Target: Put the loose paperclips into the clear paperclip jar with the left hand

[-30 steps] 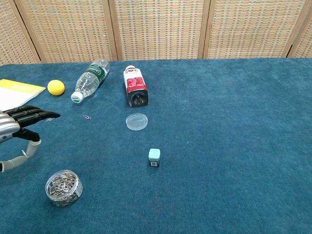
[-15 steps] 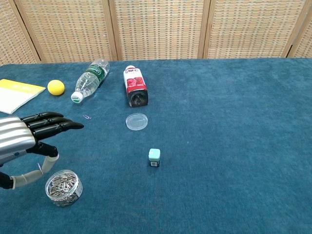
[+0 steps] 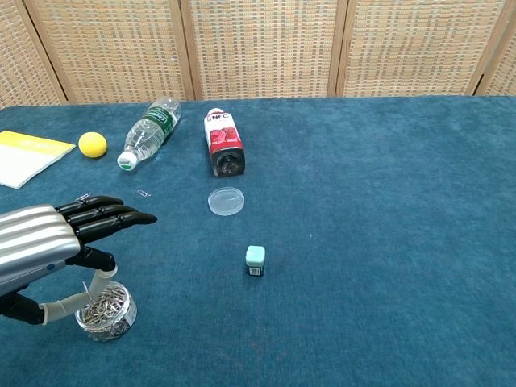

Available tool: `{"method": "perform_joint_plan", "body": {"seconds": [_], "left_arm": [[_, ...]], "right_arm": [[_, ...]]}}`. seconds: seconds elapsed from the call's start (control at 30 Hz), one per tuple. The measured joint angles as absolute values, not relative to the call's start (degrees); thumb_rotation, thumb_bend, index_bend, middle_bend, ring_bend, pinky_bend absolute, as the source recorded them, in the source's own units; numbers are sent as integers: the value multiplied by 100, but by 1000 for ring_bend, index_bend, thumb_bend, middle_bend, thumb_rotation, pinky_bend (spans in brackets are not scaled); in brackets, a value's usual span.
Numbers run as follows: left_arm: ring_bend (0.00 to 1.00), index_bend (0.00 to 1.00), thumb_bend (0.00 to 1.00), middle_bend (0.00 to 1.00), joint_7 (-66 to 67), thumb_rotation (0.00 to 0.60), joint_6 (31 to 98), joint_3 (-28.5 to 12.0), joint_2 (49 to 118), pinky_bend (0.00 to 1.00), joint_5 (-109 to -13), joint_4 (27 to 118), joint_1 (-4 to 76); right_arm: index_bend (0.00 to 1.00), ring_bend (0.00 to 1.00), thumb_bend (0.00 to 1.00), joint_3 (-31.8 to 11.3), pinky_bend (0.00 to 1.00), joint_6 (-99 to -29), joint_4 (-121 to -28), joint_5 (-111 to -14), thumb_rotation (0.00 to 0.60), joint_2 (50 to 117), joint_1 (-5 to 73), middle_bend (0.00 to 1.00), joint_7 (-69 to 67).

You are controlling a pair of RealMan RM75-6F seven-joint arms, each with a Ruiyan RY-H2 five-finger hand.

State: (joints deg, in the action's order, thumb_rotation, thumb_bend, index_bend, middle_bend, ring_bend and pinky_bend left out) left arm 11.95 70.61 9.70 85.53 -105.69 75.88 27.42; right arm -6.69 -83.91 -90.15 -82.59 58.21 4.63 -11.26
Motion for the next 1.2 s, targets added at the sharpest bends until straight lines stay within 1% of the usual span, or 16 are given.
{"method": "perform_joint_plan", "body": {"seconds": [0.1,0.23,0.3,0.47,0.6,0.7,0.77,0.83,0.87,0.9,0.93,0.97,1.07,1.2], "left_arm": [[0,535,487,0,1153,600,7049,960,8619,0,-10551,7531,2741],[0,452,357,0,1104,600,7044,960,8647,0,-10534,7502,2736],[0,424,318,0,1079,600,7045,960,8650,0,-10533,7496,2738],[0,393,280,0,974,600,7085,956,8639,0,-10543,7504,2749],[0,389,278,0,883,600,7201,938,8596,0,-10556,7542,2740],[0,357,270,0,778,600,7372,892,8510,0,-10553,7618,2718],[0,275,231,0,702,600,7496,847,8430,0,-10533,7690,2696],[0,83,137,0,609,600,7652,779,8293,0,-10466,7818,2650],[0,20,80,0,577,600,7716,748,8223,0,-10414,7887,2623],[0,1,48,0,549,600,7776,706,8120,0,-10318,7996,2579],[0,0,12,0,535,600,7809,674,8034,0,-10226,8095,2540],[0,0,0,0,525,600,7841,638,7943,0,-10115,8206,2495],[0,0,0,0,529,600,7974,487,7601,0,-9604,8647,2293],[0,0,0,0,549,600,8275,261,6954,0,-8824,9371,1897]], "right_arm": [[14,0,0,-669,0,-8397,-9012,-8260,600,5817,458,0,-1139],[14,0,0,-665,0,-8397,-9014,-8272,600,5817,459,0,-1136],[14,0,0,-662,0,-8398,-9017,-8276,600,5818,460,0,-1131],[14,0,0,-665,0,-8396,-9022,-8268,600,5817,460,0,-1124],[14,0,0,-666,0,-8400,-9021,-8270,600,5818,459,0,-1126],[14,0,0,-668,0,-8404,-9017,-8266,600,5815,456,0,-1141],[14,0,0,-671,0,-8402,-9016,-8262,600,5813,456,0,-1145],[14,0,0,-670,0,-8400,-9015,-8263,600,5811,456,0,-1152],[14,0,0,-670,0,-8401,-9015,-8266,600,5811,456,0,-1153],[14,0,0,-668,0,-8403,-9016,-8270,600,5810,456,0,-1150],[14,0,0,-667,0,-8404,-9018,-8273,600,5810,456,0,-1147],[14,0,0,-665,0,-8408,-9022,-8280,600,5811,455,0,-1137],[14,0,0,-658,0,-8427,-9037,-8302,600,5815,452,0,-1097],[14,0,0,-648,0,-8443,-9049,-8319,600,5817,447,0,-1040]]}}
